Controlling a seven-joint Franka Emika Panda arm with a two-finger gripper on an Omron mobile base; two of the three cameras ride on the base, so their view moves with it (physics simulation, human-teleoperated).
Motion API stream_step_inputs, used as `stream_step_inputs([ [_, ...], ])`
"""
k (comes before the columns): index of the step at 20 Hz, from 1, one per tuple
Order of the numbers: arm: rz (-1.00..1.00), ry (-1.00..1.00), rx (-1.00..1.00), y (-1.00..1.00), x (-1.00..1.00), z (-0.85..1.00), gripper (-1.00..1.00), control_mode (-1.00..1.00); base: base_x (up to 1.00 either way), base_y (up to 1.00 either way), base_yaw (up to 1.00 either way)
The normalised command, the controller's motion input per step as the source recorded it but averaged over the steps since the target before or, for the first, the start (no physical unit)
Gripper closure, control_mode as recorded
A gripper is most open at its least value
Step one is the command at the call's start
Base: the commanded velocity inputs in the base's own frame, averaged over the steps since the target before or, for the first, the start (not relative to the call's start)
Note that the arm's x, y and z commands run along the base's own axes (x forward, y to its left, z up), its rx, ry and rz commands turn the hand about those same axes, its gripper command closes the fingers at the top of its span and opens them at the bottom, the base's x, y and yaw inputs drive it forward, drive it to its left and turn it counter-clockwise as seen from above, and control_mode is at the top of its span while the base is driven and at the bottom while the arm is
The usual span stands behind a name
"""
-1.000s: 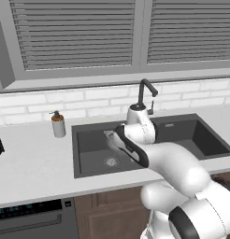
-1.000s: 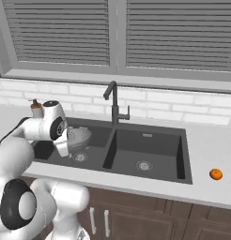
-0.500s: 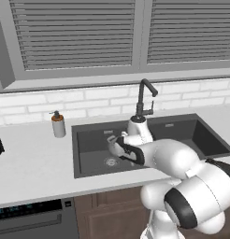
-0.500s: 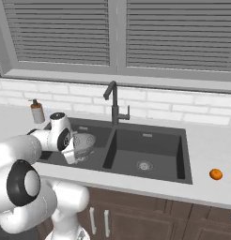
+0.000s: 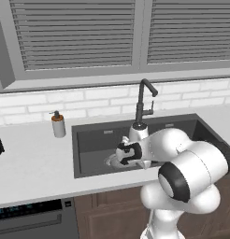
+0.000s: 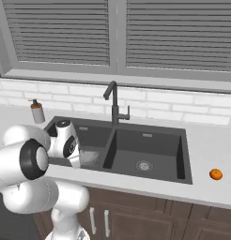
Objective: Put the colander in the sink, put the tangerine in the colander, and turn on the sink faucet and pour water over the colander.
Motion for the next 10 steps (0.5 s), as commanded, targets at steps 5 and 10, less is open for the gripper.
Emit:
stream_step_inputs([
  [5, 0.0, 0.0, 0.0, 0.0, 0.0, -0.01, -1.0, -1.0, 0.0, 0.0, 0.0],
  [10, 0.0, -0.11, 0.0, -0.08, -0.29, 0.44, -1.0, -1.0, 0.0, 0.0, 0.0],
])
